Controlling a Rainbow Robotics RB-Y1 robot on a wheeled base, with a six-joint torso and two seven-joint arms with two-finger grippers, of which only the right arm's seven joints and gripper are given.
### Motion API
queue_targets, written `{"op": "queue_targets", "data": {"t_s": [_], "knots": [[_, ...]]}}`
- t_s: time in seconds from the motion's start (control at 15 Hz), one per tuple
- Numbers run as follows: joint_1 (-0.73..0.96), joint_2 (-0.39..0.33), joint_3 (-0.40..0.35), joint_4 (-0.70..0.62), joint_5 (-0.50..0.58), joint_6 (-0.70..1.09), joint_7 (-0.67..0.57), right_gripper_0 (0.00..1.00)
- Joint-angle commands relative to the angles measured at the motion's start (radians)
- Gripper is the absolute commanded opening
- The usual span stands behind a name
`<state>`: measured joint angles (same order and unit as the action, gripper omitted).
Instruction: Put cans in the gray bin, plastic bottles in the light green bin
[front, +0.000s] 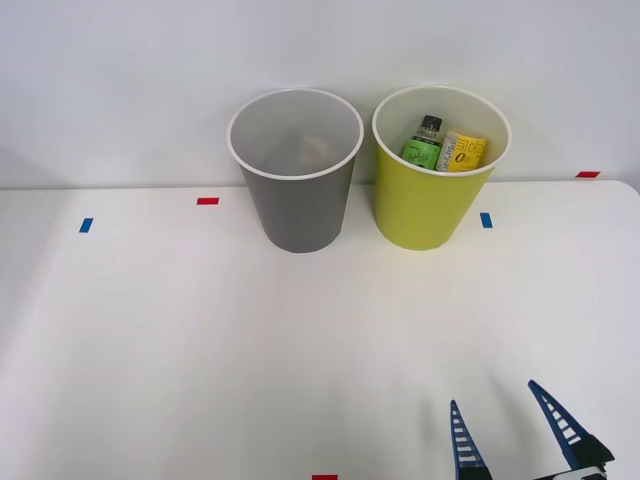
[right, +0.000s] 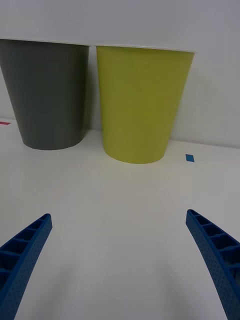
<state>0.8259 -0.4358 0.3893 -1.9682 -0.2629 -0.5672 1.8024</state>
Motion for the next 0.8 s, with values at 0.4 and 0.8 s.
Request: {"op": "queue_targets", "data": {"t_s": [0.4, 0.8], "knots": [[0.019, 0.006, -0.009, 0.000, -0.004, 0.041, 0.002, 0.92], [0.019, 0.006, -0.018, 0.000, -0.004, 0.041, 0.003, 0.92]]}}
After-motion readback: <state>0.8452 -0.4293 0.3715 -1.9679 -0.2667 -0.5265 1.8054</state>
